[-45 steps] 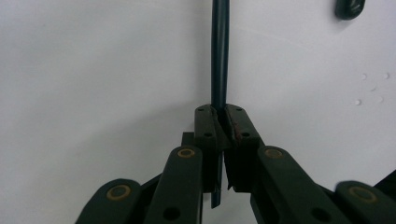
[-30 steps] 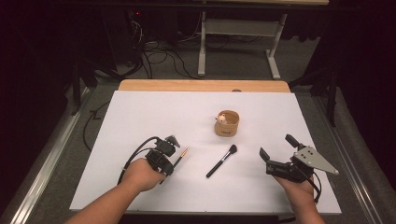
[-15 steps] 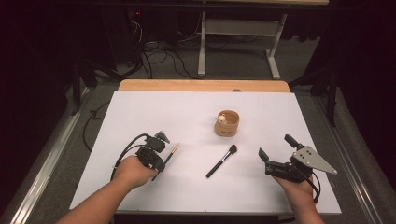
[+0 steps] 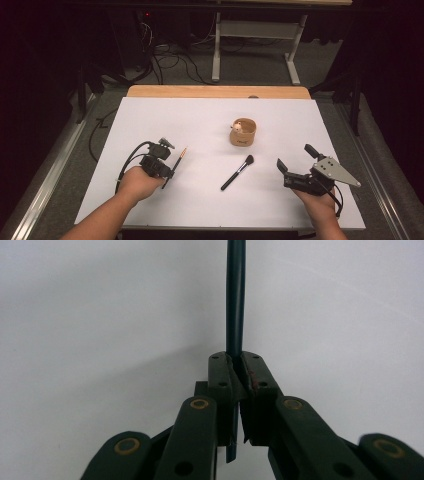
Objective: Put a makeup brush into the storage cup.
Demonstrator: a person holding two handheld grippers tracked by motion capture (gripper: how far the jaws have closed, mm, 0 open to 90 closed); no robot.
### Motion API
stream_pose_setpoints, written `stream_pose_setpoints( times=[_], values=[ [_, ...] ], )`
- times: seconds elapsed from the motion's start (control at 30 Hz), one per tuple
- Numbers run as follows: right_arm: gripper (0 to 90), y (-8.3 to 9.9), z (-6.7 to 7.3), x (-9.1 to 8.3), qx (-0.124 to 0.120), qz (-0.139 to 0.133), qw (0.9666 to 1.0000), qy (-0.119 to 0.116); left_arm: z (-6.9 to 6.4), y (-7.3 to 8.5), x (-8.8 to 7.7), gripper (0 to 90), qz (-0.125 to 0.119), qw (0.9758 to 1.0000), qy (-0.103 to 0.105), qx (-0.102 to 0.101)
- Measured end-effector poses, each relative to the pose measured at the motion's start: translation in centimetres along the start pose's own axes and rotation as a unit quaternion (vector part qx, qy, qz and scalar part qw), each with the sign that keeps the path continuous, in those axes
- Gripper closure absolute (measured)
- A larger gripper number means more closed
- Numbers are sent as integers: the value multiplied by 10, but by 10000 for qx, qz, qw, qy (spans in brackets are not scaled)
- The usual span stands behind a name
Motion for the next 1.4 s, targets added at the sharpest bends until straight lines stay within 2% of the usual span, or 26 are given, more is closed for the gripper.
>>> stream_pose_setpoints(
  times=[0.2, 0.27, 0.33, 0.43, 0.57, 0.7, 0.73, 0.77, 0.9, 1.03, 1.23, 1.3, 1.4],
  values=[
    [14, 0, 0, 0, -7, -4, 10000, -1, 1, -5, 0, 846, -352, 9993, 94, -22],
    [14, -1, 0, 0, -14, -17, 10000, 5, 0, -8, -1, 846, -525, 9985, 128, -36],
    [14, -1, 0, 0, 1, -18, 10000, 12, 1, -8, 0, 846, -595, 9982, 103, 25],
    [14, -1, 0, 0, -3, -20, 10000, 12, 2, -11, -1, 846, -766, 9970, 135, 14],
    [14, -1, 0, 0, -14, -17, 10000, 10, 2, -16, -3, 846, -1011, 9947, 200, 37],
    [14, -1, 0, 0, -11, -22, 10000, 7, 1, -20, -5, 846, -1320, 9910, 239, 22],
    [14, -1, 0, 0, -16, -19, 10000, 5, 1, -20, -5, 846, -1428, 9895, 238, 39],
    [14, -1, 0, 0, -18, -16, 10000, 3, 2, -20, -5, 846, -1464, 9890, 215, 49],
    [14, -1, 0, -1, -16, -18, 10000, 14, 6, -22, -8, 846, -1793, 9837, 44, 79],
    [14, -1, 0, -1, -10, -11, 10000, 19, 9, -23, -9, 845, -2118, 9772, 107, -35],
    [14, -1, 0, 0, -33, -10, 10000, 15, 12, -22, -6, 846, -2468, 9683, 266, -276],
    [14, -1, 0, 0, -40, -19, 10000, 11, 12, -22, -7, 846, -2625, 9635, 324, -419],
    [14, -1, 0, -1, -42, -9, 10000, 12, 9, -21, -6, 846, -2804, 9584, 352, -393]
  ],
)
Point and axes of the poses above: each handheld gripper's, and its own axes: x roughly forward along the jaws, y roughly out of its underside, z roughly to its left, the point moved 10 cm from there along x, roughly forward along the jaws, and after that the axes turned 7 degrees about -z, right-handed, at the moved point
